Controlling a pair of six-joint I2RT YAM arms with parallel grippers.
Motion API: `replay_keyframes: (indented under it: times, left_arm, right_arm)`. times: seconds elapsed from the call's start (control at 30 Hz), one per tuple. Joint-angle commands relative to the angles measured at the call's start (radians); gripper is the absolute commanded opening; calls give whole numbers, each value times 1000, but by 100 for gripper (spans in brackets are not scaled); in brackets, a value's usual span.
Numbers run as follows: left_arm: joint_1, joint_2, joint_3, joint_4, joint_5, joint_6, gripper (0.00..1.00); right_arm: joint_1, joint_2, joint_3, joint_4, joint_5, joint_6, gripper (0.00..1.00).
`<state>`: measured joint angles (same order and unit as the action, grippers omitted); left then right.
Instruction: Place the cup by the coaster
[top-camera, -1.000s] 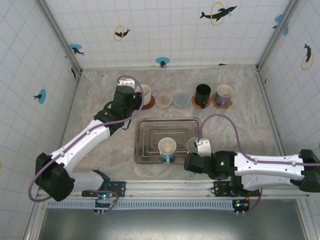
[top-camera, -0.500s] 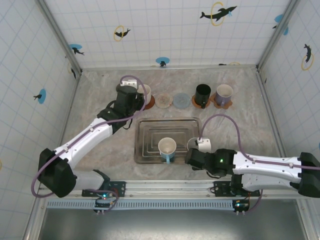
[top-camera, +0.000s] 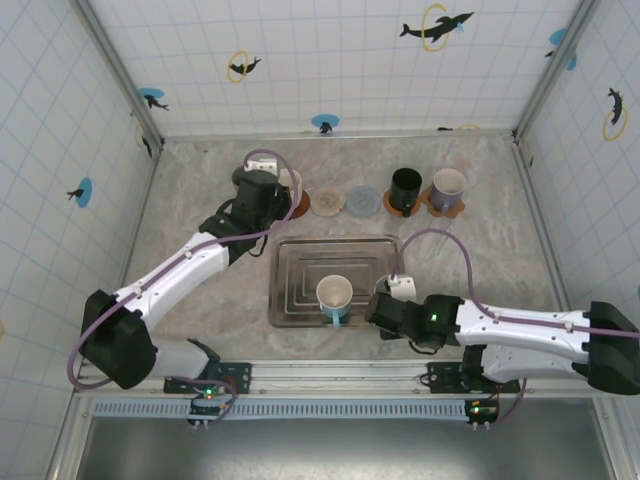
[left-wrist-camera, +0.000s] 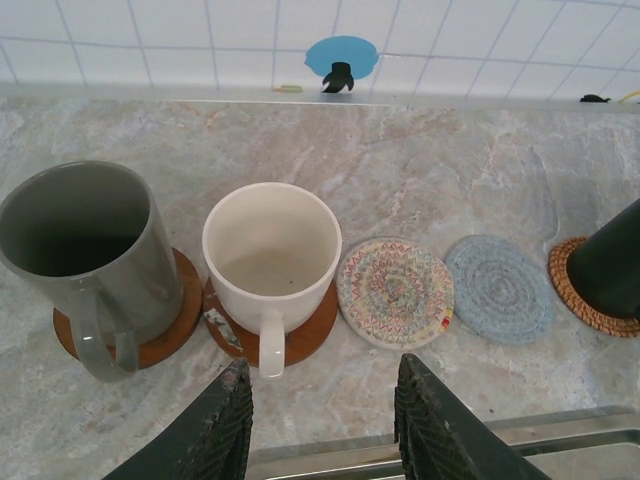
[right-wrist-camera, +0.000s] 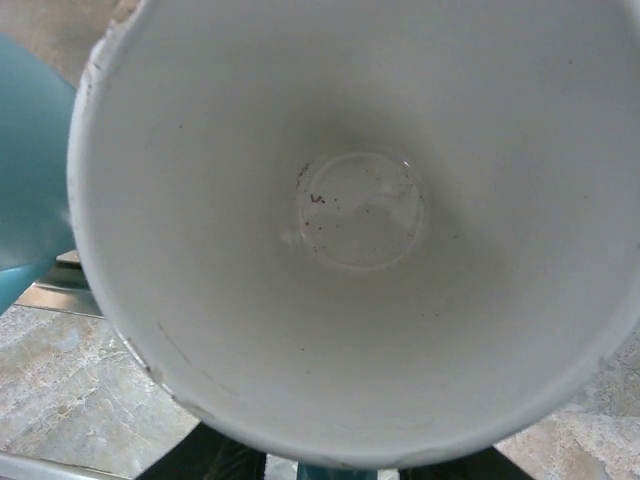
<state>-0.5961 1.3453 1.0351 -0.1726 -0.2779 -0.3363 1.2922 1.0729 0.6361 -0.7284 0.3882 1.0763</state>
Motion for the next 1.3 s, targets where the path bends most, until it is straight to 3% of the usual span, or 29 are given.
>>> replay_keyframes:
  times: [0.0, 0.27, 0.47, 1.27]
  left_arm:
    - [-9, 14, 32, 7, 2, 28, 40]
    - [-10, 20, 35, 3, -1, 28, 40]
    - [-9, 29, 42, -7, -6, 28, 40]
    - [-8, 26, 35, 1, -21, 23, 40]
  right_arm:
    - [-9, 15, -16, 17, 8, -6, 30]
    - [-14, 39, -6, 19, 6, -21, 25]
    - [-16, 48, 16, 1, 16, -31, 0]
    - [-52, 26, 157, -55, 99, -120, 0]
